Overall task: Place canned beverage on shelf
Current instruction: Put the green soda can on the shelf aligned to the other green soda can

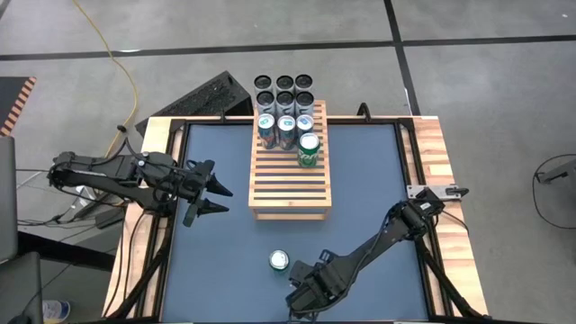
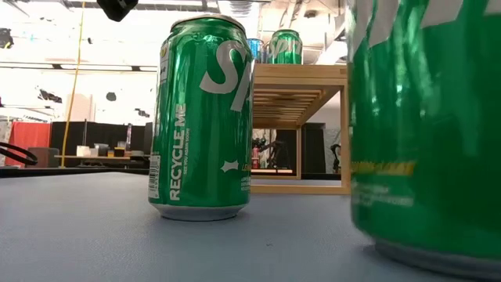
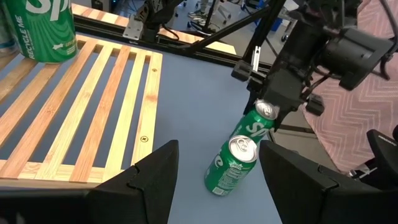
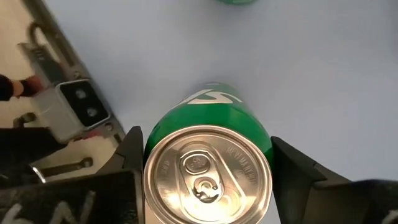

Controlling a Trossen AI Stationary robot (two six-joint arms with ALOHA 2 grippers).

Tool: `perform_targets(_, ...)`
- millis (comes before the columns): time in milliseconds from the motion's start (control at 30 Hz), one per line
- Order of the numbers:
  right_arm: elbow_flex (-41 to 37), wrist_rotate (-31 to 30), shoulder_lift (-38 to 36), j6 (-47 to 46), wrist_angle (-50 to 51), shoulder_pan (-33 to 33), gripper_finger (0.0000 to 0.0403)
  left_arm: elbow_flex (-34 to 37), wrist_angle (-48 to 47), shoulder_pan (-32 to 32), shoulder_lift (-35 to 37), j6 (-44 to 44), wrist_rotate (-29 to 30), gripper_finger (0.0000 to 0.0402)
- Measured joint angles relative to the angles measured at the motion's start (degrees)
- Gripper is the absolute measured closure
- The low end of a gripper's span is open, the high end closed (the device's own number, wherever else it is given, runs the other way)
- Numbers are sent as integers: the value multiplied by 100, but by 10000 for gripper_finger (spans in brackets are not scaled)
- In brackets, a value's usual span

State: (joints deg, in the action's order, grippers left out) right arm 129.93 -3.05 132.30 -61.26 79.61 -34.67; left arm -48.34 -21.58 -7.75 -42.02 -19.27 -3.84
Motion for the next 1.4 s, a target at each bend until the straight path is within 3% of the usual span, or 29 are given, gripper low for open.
perform_targets(167,511,-13,-26,147,629,74,209,0,0,1,0,0,0,190)
perform_targets(533,489,-24,-744,671,760,475,209,-2,-68,0,2,-79,-4,190)
perform_targets(1100,489,-1097,-1821,2000,1053,1785,209,-2,-165,0,2,-207,10,190)
perform_targets(1400,500,-1091,-1857,2876,969,2441,209,-2,-210,0,2,-304,15,190)
